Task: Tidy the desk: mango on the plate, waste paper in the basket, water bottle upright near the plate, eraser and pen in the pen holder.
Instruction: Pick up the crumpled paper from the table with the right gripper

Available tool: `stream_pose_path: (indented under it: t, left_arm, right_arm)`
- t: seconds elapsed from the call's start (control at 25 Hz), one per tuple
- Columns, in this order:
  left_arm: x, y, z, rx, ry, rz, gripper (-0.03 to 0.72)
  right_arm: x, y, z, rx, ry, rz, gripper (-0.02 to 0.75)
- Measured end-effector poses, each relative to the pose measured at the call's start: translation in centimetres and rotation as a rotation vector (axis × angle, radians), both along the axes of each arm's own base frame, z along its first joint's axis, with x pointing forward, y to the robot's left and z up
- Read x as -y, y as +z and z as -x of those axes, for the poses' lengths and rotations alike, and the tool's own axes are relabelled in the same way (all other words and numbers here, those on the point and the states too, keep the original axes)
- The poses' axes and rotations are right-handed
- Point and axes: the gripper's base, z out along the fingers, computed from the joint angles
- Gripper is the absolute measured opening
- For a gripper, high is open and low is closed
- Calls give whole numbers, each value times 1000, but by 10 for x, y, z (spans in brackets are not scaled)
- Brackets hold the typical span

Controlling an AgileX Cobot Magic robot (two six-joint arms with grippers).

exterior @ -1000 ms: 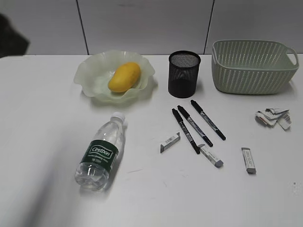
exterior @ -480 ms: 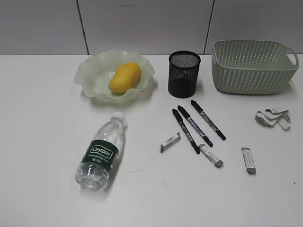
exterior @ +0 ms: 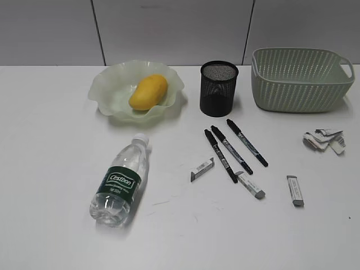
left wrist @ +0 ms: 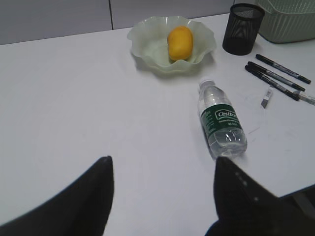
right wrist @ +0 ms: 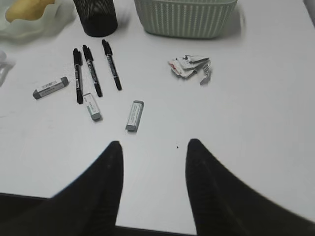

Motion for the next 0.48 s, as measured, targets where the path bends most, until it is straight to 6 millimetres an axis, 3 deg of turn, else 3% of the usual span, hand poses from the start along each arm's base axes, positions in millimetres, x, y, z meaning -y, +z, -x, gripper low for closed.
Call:
stream_pose_path:
  t: [0.08, 0.24, 0.48]
  left_arm:
    - [0, 0, 0, 0, 23, 0, 478]
    - [1, 0, 2, 0, 145, 0, 478]
    - [2, 0, 2, 0, 234, 0, 478]
  right_arm:
    - [-2, 3, -25, -68, -3, -13, 347]
    - [-4, -8, -99, -228, -49, -28, 357]
    - [1, -66, -224, -497, -125, 91, 533]
